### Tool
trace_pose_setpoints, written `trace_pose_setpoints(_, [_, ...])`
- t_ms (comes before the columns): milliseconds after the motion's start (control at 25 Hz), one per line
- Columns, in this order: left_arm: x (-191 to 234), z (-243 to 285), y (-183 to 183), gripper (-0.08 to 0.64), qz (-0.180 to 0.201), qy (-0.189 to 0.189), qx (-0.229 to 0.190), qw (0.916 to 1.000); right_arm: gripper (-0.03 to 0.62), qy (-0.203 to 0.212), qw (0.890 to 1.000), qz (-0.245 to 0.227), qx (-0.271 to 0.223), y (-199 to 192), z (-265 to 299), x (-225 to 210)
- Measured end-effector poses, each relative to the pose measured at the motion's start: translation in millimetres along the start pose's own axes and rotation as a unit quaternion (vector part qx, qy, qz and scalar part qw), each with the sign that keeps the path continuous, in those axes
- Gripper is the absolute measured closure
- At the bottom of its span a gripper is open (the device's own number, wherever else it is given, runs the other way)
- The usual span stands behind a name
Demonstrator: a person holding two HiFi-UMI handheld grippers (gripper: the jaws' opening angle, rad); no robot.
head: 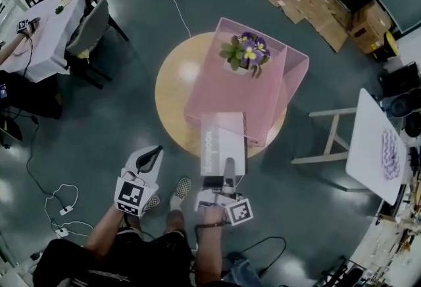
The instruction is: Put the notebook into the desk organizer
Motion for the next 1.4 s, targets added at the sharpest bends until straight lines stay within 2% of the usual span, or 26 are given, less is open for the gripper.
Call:
trace_pose_setpoints(720, [1.8, 11.5, -0.7, 0.549, -0.006, 0.028, 0.013, 0.9995, 0.58, -0.026, 1.0, 0.014, 0.008, 10.3, 36.0, -17.7])
trace_pose_setpoints(1400, [-1.1, 6.7, -9.0, 0.549, -0.007, 0.037, 0.026, 0.9989, 0.579, -0.011, 1.0, 0.011, 0.015, 10.1, 64.9, -18.3])
Point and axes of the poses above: the fingertips, and each gripper's own axes: z forward along the fingers, x to its left, y out of its top, the point moved 10 cm from there along -z, backward along the fingers, and after that the axes turned 3 degrees about -y, right-handed, at the moved point
